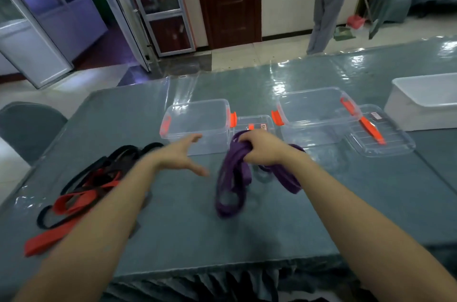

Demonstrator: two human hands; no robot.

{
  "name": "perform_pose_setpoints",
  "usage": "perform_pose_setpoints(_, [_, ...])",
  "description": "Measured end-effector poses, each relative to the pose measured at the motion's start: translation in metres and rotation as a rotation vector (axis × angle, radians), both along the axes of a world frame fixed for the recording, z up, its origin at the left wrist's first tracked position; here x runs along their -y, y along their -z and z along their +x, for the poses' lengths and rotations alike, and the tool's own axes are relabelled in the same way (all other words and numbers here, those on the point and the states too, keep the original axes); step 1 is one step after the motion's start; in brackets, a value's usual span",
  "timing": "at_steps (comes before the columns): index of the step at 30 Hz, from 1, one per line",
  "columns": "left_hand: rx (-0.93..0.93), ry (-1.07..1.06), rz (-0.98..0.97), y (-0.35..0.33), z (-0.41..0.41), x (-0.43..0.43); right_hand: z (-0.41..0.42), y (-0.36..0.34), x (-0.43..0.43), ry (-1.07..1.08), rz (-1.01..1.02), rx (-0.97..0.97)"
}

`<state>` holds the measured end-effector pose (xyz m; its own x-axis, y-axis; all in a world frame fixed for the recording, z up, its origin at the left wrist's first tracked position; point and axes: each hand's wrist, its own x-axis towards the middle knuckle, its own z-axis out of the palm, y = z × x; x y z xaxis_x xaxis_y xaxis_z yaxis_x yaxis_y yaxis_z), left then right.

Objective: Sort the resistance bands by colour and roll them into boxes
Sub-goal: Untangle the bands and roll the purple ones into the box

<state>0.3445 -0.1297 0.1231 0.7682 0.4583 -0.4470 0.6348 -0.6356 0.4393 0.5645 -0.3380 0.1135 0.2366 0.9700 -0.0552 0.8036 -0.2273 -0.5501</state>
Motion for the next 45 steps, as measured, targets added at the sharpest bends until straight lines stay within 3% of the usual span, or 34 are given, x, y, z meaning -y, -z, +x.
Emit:
perform_pose_setpoints(2, [0.134, 0.058, -0.215, 0.025, 0.034, 0.047, -0.01, -0.005, -0.005, -0.049, -0.065, 0.113])
perform_pose_setpoints(4, [0.215, 0.058, -0.38, 0.043, 0.055, 0.078, -0.011, -0.009, -0.005, -0.009, -0.066, 0.104])
perform_pose_setpoints(9, [0.512, -0.107, -0.543, 0.039, 0.07, 0.083, 0.016, -0.024, 0.01, 0.095, 0.017, 0.071])
perform_pose_setpoints(15, [0.76, -0.388, -0.704, -0.016, 0.099, 0.073, 0.027, 0.028, 0.054, 0.286, 0.031, -0.201])
perform_pose_setpoints(19, [0.852, -0.529, -1.011, -0.021, 0.11, 0.08, -0.008, 0.068, 0.057, 0.409, 0.176, -0.532])
perform_pose_setpoints(22, [0.875, -0.571, -1.133, -0.013, 0.121, 0.083, -0.038, 0.09, 0.04, 0.445, 0.29, -0.77])
perform_pose_setpoints(27, [0.757, -0.567, -1.089, 0.003, 0.136, 0.074, -0.056, 0.105, 0.015, 0.592, 0.274, -0.53])
perform_pose_setpoints(32, [0.699, -0.541, -1.185, 0.007, 0.155, 0.054, -0.071, 0.116, -0.01, 0.8, 0.348, -0.66])
perform_pose_setpoints(34, [0.702, -0.516, -1.036, 0.013, 0.159, 0.038, -0.07, 0.116, -0.021, 0.854, 0.366, -0.713])
perform_pose_setpoints(38, [0.476, -0.198, 0.021, 0.053, 0.14, -0.01, -0.044, 0.109, -0.038, 0.945, 0.373, -0.635])
perform_pose_setpoints(39, [0.442, -0.151, 0.21, 0.068, 0.13, -0.021, -0.036, 0.107, -0.044, 0.96, 0.361, -0.609])
perform_pose_setpoints(42, [0.312, -0.015, 0.439, 0.117, 0.103, -0.043, -0.009, 0.105, -0.065, 0.969, 0.22, -0.579])
perform_pose_setpoints(45, [0.144, 0.111, 0.55, 0.154, 0.093, -0.053, 0.006, 0.119, -0.079, 0.954, -0.137, -0.366])
